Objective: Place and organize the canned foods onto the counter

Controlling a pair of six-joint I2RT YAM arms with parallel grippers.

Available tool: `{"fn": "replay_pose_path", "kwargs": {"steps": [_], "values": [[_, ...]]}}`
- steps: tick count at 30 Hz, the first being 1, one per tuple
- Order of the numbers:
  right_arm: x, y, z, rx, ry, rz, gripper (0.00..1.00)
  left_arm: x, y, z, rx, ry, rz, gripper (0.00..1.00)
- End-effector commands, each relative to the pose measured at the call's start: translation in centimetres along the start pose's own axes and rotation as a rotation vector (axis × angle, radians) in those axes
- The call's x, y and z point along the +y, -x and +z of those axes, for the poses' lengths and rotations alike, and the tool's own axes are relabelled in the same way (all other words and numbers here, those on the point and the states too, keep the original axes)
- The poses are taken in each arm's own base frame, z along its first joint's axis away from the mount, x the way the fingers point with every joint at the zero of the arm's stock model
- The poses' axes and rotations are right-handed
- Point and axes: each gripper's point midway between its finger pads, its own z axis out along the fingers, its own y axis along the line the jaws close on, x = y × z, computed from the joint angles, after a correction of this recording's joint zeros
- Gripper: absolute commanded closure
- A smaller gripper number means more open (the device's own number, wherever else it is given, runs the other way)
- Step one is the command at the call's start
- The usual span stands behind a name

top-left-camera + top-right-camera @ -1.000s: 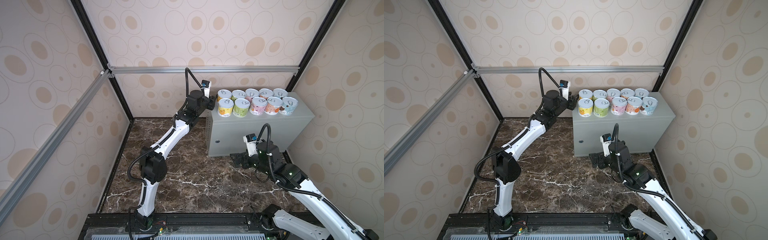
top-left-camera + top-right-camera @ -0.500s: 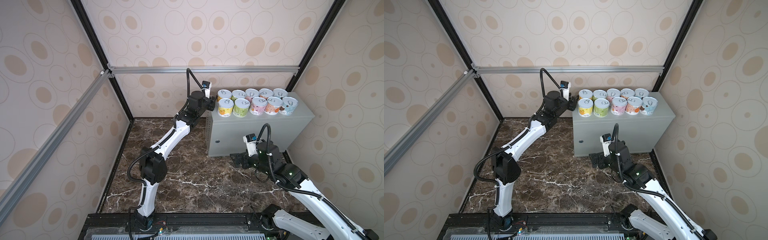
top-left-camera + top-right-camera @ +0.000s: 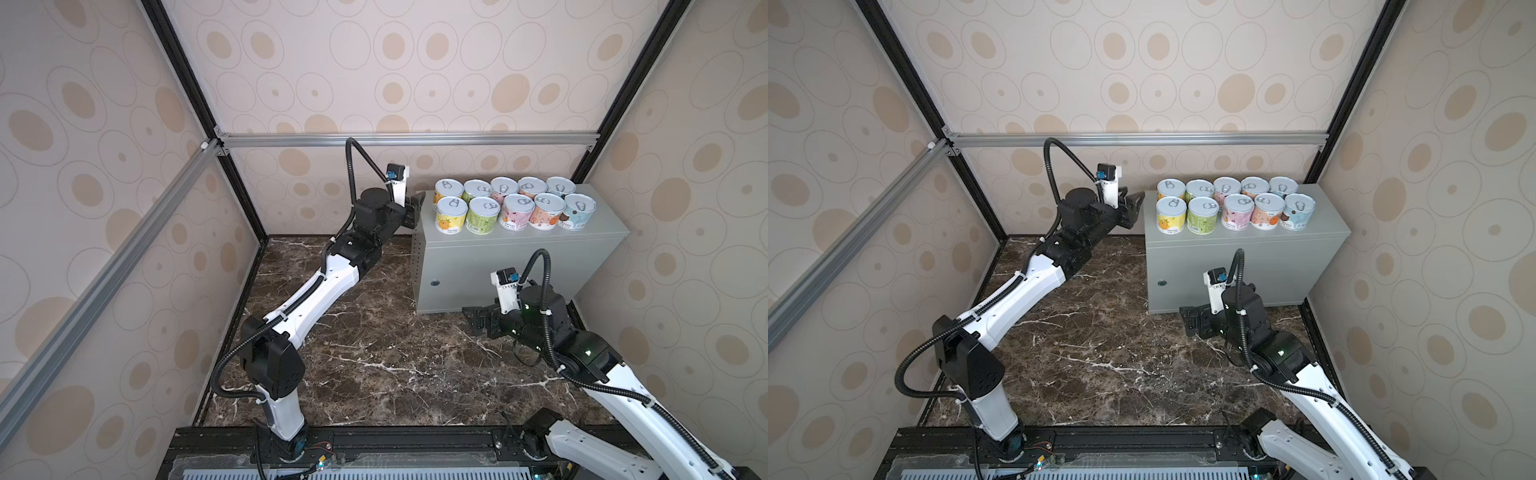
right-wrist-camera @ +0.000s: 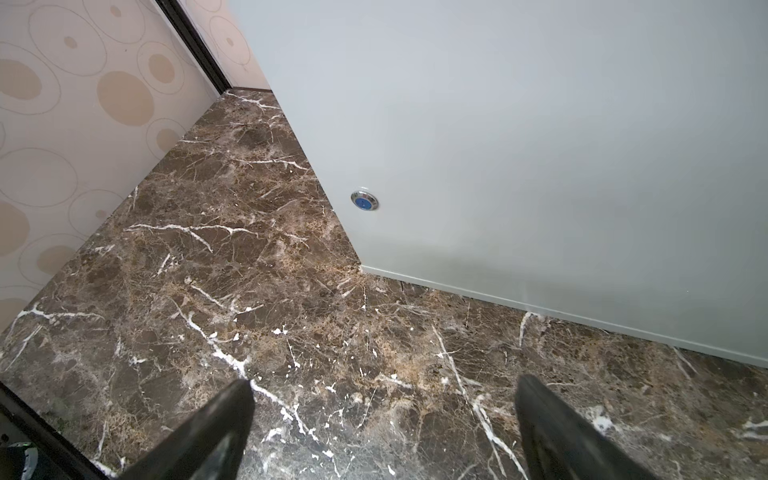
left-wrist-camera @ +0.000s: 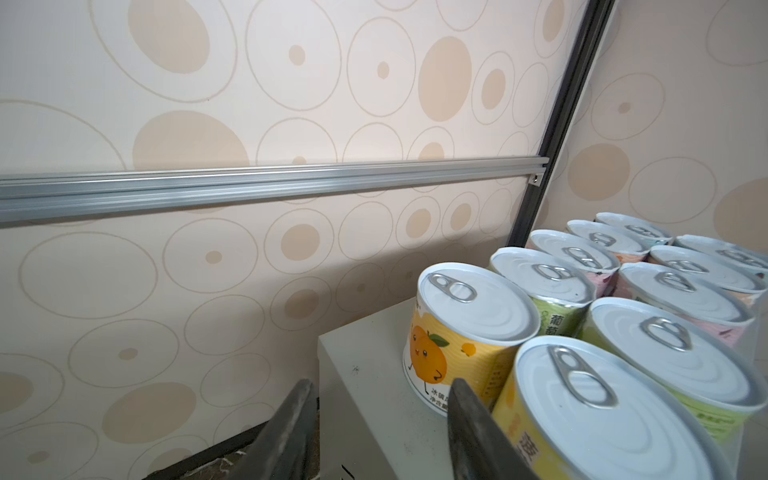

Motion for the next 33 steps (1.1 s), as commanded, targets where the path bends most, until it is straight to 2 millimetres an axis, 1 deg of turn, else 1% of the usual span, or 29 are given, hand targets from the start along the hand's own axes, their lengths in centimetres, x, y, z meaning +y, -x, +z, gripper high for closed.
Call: {"fn": "replay_pose_path", "kwargs": {"steps": [1, 7, 10, 12, 15, 18, 22, 33], "values": [[-0.7, -0.2, -0.6, -0.003, -0.033, 0.033, 0.00, -1.5, 0.9, -1.1, -0.038, -0.030, -0.006, 0.49], [-2.5, 0.1, -1.2, -0.023, -0.124, 0.082, 0.00, -2.5, -0.1, -1.9, -0.025, -0.038, -0.007, 0.49], [-3.5, -0.2, -1.3, -0.009, -0.159, 0.112, 0.01, -3.1, -0.6, -1.9, -0.022, -0.049, -0.015, 0.49], [-4.0, -0.3, -1.4, -0.014, -0.158, 0.169, 0.01, -3.5, -0.9, -1.7, -0.018, -0.056, -0.016, 0.49], [-4.3, -0.4, -1.4, -0.037, -0.124, 0.239, 0.01, -3.8, -1.2, -1.4, -0.015, -0.065, -0.027, 0.49], [-4.6, -1.0, -0.9, -0.009, -0.118, 0.263, 0.01, -3.9, -1.4, -1.2, -0.015, -0.071, -0.034, 0.49], [-4.6, -1.4, -0.5, 0.006, -0.103, 0.277, 0.01, -4.3, -1.5, -0.8, -0.016, -0.082, -0.039, 0.49], [-4.4, -1.7, 0.1, 0.021, -0.090, 0.278, 0.01, -5.6, -2.5, 0.1, -0.001, -0.103, -0.040, 0.49]]}}
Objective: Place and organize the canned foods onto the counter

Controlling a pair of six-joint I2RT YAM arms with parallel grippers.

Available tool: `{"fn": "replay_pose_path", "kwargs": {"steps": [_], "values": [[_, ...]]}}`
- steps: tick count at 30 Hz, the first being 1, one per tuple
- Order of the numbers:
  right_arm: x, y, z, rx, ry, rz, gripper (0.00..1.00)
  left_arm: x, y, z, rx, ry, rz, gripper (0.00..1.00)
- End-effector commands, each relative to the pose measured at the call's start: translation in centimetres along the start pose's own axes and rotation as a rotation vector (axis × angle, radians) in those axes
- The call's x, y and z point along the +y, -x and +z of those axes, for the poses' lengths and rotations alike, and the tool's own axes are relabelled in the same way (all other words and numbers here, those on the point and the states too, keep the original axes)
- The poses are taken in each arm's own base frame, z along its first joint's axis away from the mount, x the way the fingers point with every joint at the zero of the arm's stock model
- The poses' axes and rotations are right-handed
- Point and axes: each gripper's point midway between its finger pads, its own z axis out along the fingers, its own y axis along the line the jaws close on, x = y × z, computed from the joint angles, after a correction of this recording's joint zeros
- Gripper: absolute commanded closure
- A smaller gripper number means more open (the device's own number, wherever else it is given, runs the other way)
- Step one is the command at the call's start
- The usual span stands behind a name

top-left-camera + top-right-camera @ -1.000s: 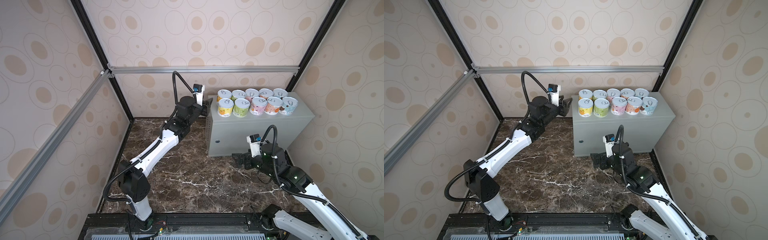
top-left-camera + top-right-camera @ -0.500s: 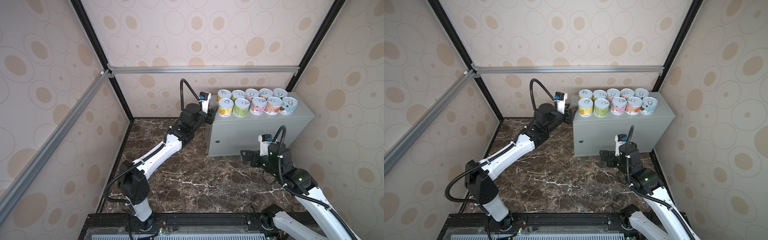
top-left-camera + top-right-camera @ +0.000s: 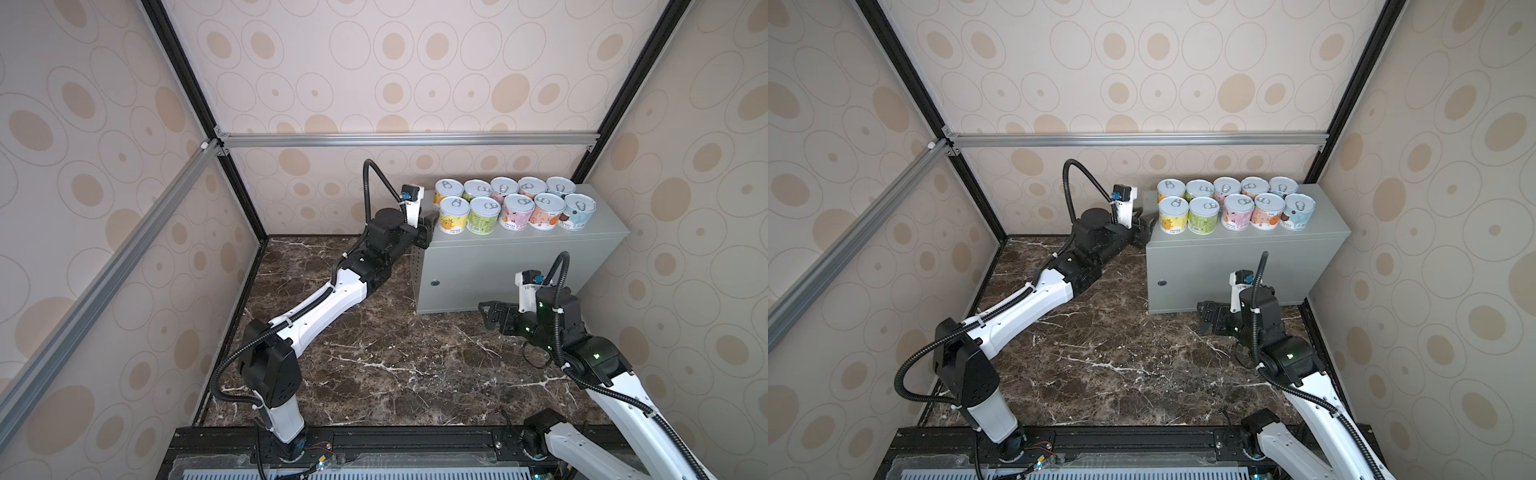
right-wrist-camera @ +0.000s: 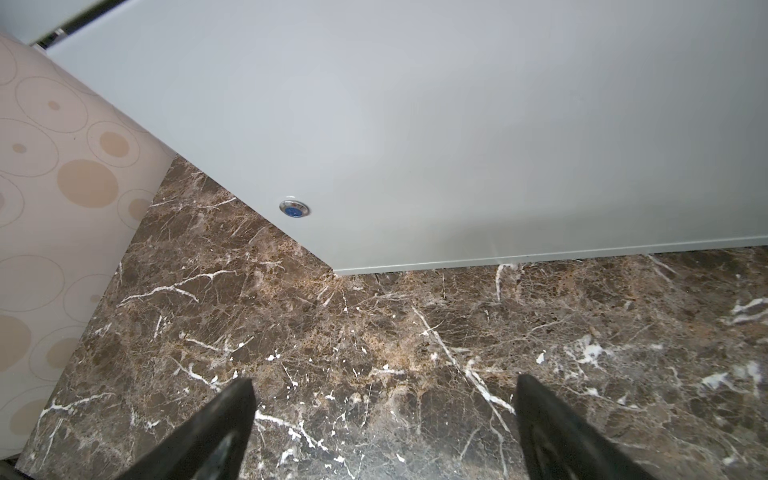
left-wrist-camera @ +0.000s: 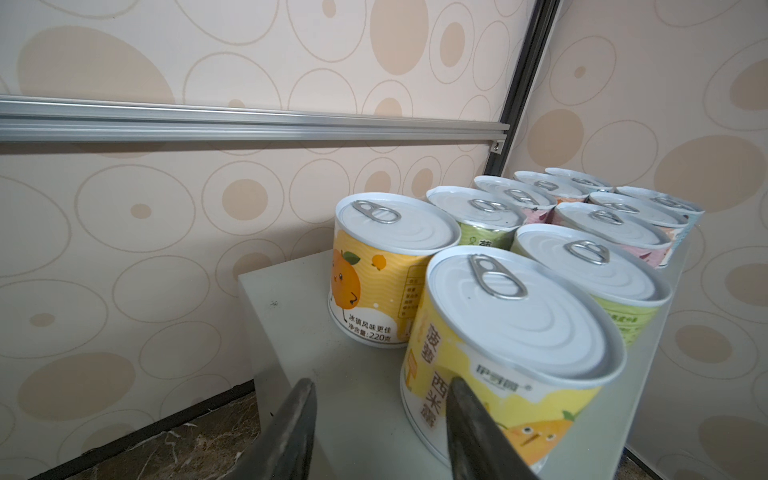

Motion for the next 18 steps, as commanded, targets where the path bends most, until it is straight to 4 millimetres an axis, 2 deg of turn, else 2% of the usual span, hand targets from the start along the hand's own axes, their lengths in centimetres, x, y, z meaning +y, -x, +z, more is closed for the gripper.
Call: {"fn": "replay_pose_path", "kwargs": {"steps": [1, 13, 18], "values": [[-0.07, -0.21, 0.26, 0.005, 0.004, 0.009, 0.01, -1.51, 1.66, 0.40, -0.048, -0.033, -0.006, 0.49], [-0.19, -0.36, 0.21, 0.006, 0.003, 0.002, 0.01, -1.38, 1.47, 0.85, -0.040, -0.024, -0.008, 0.49], [-0.57, -0.34, 0.11, -0.002, -0.015, -0.010, 0.01, -0.99, 2.32, -0.15, -0.049, 0.001, 0.003, 0.48]]}}
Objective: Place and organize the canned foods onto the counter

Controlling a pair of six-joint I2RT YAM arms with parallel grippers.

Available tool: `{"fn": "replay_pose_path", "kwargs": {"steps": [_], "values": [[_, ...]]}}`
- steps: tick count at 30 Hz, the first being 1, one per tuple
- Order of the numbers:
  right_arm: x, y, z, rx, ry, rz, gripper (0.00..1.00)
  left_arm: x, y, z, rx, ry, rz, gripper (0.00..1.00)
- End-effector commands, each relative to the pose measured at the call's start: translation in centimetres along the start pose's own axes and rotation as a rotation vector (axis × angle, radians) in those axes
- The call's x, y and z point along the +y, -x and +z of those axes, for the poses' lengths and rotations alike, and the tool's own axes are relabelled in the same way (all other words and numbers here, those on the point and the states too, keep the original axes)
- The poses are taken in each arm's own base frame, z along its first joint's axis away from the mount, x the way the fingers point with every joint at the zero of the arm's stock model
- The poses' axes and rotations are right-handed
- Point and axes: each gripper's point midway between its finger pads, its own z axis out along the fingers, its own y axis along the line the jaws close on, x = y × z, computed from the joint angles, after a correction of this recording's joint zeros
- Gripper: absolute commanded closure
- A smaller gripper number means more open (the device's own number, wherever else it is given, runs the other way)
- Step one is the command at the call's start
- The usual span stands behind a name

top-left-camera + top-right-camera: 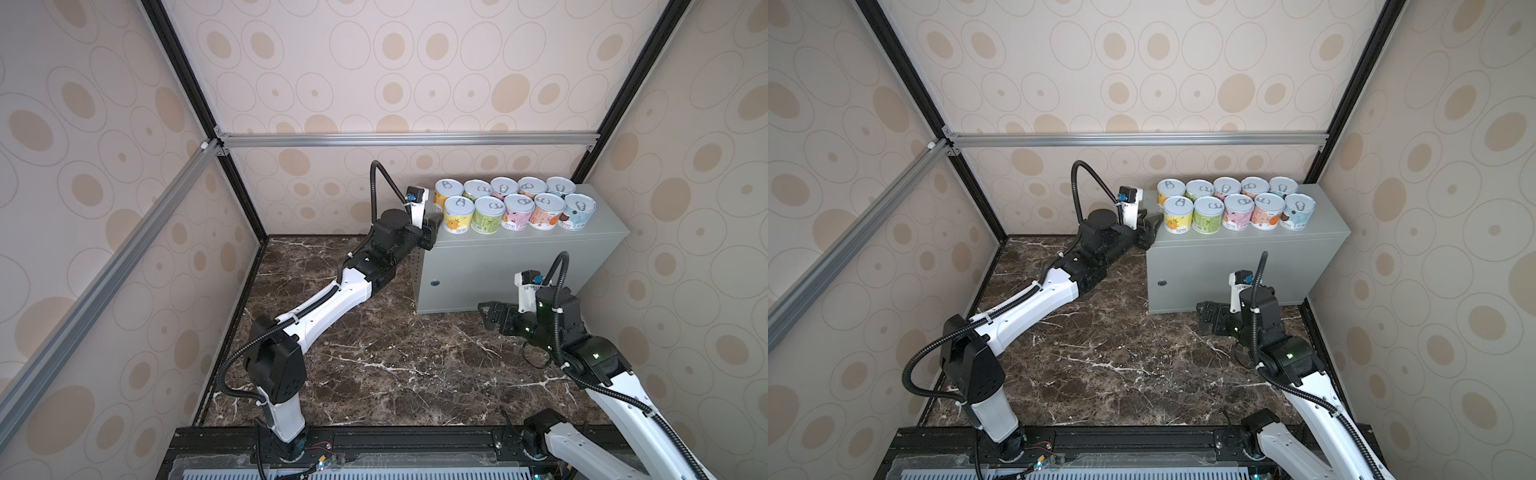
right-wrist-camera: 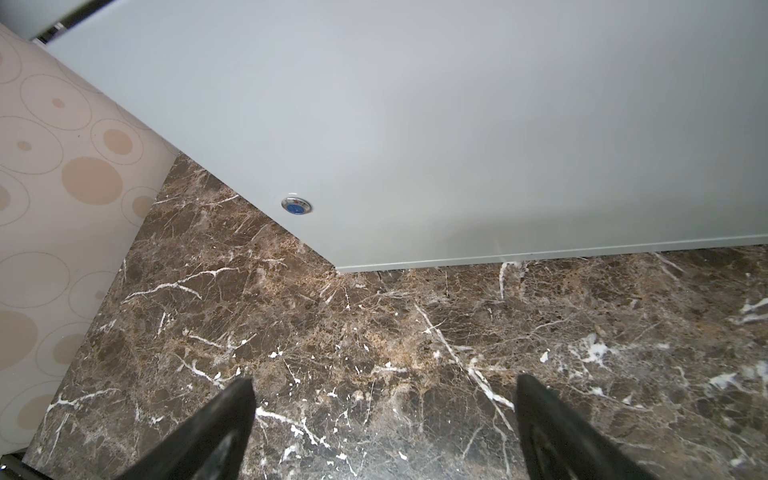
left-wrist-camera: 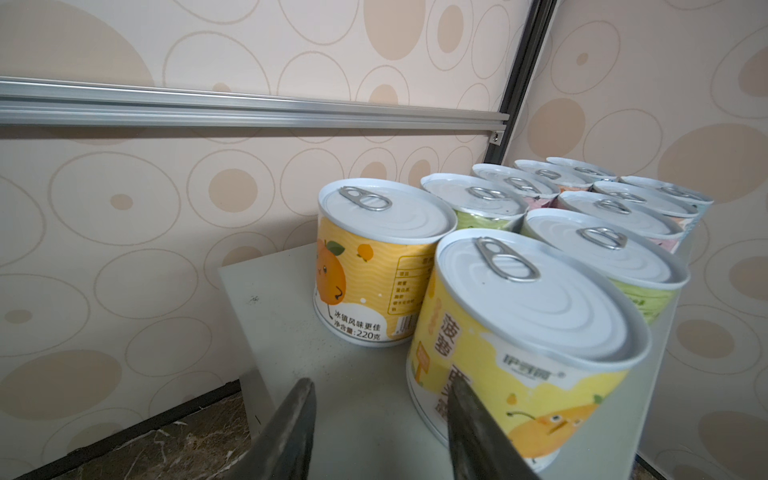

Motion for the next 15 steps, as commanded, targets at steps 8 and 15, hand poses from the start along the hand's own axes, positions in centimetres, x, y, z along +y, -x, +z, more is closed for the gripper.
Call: {"fn": "replay_pose_path", "kwargs": {"steps": [8, 15], "values": [[-1.0, 1.0, -0.1, -0.157, -0.013, -0.041, 0.01, 0.9, 5.4, -5.0, -0.086, 0.063, 0.003, 0.38], [-1.3, 1.2, 0.8, -0.235, -0.012, -0.115, 0.01, 4.8, 5.7, -10.0, -0.071, 0.170, -0.018, 0.14]]}}
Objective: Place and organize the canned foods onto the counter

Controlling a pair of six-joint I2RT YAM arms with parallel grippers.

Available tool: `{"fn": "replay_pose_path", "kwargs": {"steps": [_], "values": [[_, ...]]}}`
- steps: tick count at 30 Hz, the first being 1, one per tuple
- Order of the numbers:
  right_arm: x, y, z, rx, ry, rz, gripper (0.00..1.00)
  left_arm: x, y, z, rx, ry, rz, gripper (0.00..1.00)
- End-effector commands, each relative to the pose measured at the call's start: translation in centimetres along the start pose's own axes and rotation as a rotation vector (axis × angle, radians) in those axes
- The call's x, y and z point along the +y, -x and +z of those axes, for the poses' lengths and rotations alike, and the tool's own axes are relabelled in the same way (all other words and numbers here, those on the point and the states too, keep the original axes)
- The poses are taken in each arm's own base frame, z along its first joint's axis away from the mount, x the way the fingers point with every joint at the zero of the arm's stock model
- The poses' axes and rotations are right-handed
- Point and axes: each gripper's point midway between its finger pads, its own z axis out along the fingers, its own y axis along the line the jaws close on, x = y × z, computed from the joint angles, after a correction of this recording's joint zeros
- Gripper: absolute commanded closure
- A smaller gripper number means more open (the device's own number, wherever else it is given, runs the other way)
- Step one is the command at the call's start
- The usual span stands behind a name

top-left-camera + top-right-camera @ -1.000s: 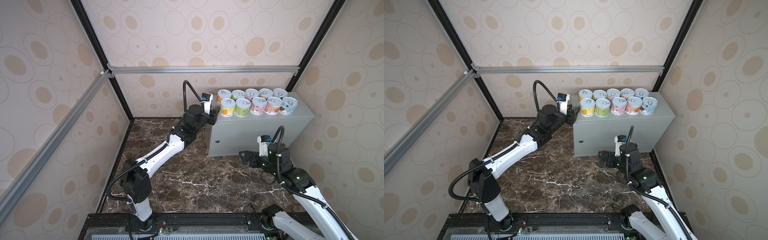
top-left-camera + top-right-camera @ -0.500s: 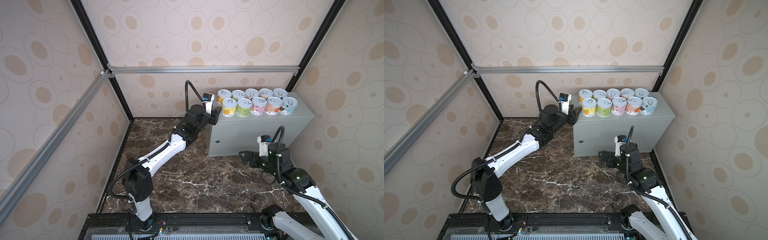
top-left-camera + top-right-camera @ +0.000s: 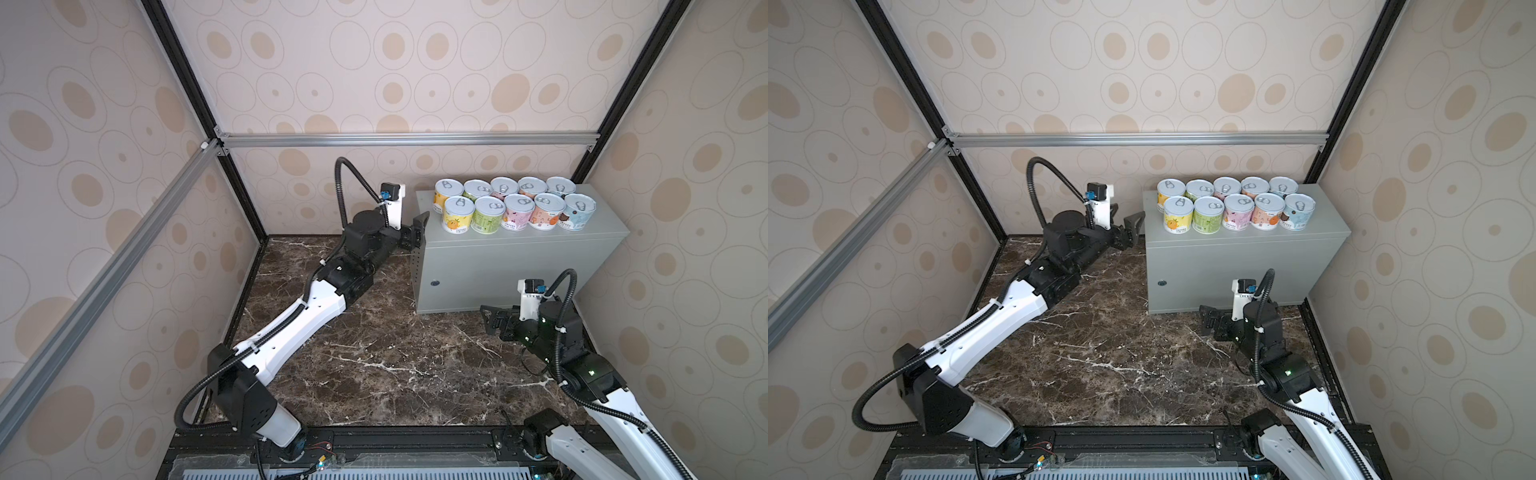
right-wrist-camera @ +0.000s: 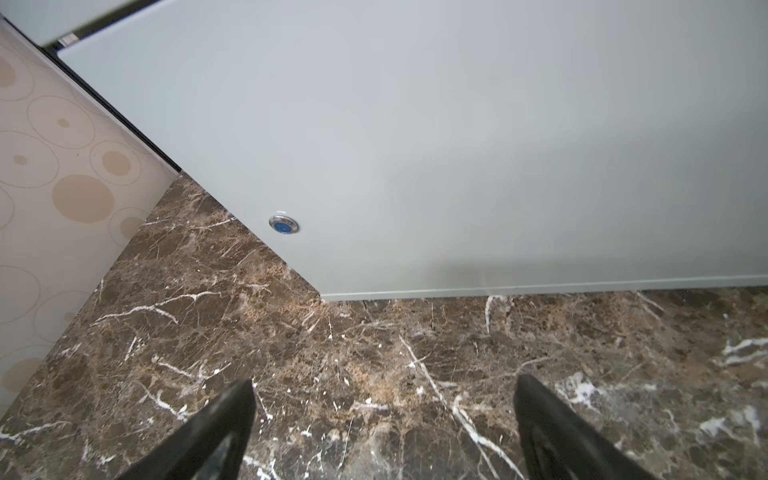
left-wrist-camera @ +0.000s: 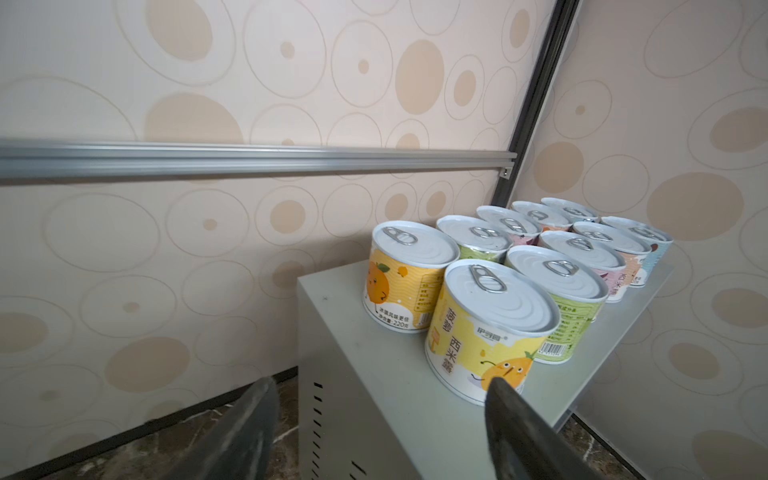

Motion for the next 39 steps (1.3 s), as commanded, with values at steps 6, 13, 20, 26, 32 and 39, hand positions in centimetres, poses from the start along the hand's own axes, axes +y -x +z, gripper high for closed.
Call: {"fn": "replay_pose_path", "kwargs": {"steps": [6, 13, 20, 26, 32, 39], "values": [[-1.4, 0.9, 2.2, -0.219, -0.040, -0.098, 0.01, 8.3, -3.1, -6.9, 0.091, 0.273, 0.032, 0.01], [-4.3, -1.4, 5.3, -0.282, -0.160, -0.152, 0.01, 16.2, -7.9, -12.8, 0.150, 0.562, 0.145, 0.01], [-7.8, -2.5, 7.4, -0.275, -0.364, -0.224, 0.01, 19.4, -15.2, -15.7, 0.204, 0.591, 0.249, 0.01], [-9.0, -2.0, 8.8, -0.272, -0.465, -0.335, 0.01, 23.5, -20.9, -15.4, 0.364, 0.659, 0.283, 0.01], [-10.9, -2.3, 10.0, -0.258, -0.510, -0.298, 0.01, 25.8, -23.0, -15.5, 0.322, 0.689, 0.332, 0.01], [-14.1, -2.2, 10.2, -0.243, -0.565, -0.244, 0.01, 27.4, -24.9, -14.5, 0.241, 0.664, 0.251, 0.01]]}}
